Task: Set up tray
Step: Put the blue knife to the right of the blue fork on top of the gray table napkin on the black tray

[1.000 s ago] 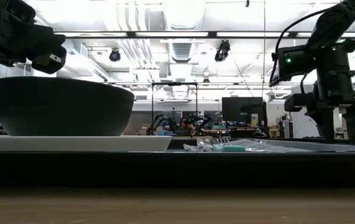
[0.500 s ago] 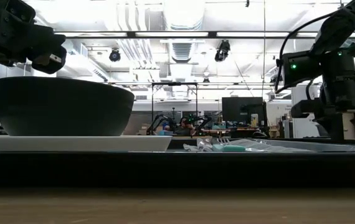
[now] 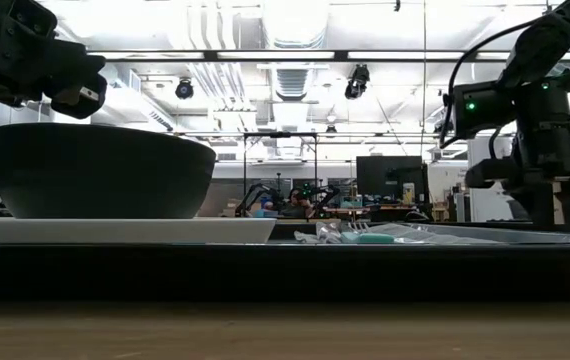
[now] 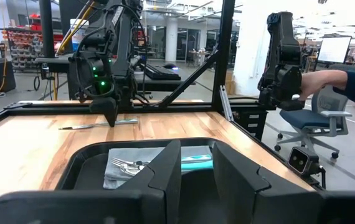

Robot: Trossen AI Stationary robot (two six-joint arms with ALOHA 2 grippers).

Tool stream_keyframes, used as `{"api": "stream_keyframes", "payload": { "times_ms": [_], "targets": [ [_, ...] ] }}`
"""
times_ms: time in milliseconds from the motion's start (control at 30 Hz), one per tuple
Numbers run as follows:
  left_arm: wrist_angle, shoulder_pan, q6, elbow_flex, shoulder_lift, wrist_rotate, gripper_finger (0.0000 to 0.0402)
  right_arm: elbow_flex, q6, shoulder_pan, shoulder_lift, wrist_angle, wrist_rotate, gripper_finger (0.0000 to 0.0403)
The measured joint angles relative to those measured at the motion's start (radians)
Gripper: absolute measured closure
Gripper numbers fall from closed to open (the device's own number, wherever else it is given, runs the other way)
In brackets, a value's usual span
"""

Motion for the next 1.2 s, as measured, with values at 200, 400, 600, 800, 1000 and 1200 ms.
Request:
{"api": "stream_keyframes", "payload": {
  "times_ms": [200,400,600,800,1000,1200],
  "targets": [
    [0.0,0.0,0.0,0.0,0.0,0.0,0.0327,0.0,-0.031,0.0,0.0,0.007,-0.001,0.036],
    [0.0,0.0,0.0,0.0,0.0,0.0,0.0327,0.0,-0.07,0.0,0.0,0.014,-0.001,0.0385],
    [0.0,0.0,0.0,0.0,0.0,0.0,0.0327,0.007,-0.069,0.009,0.001,0.012,0.008,0.0388],
    [0.0,0.0,0.0,0.0,0.0,0.0,0.0327,0.055,-0.083,0.042,0.002,0.022,0.057,0.0389],
    [0.0,0.0,0.0,0.0,0.0,0.0,0.0327,0.121,-0.101,0.1,0.002,0.022,0.103,0.0389],
    [0.0,0.0,0.0,0.0,0.0,0.0,0.0327,0.168,-0.089,0.165,0.002,0.025,0.15,0.039]
  ]
}}
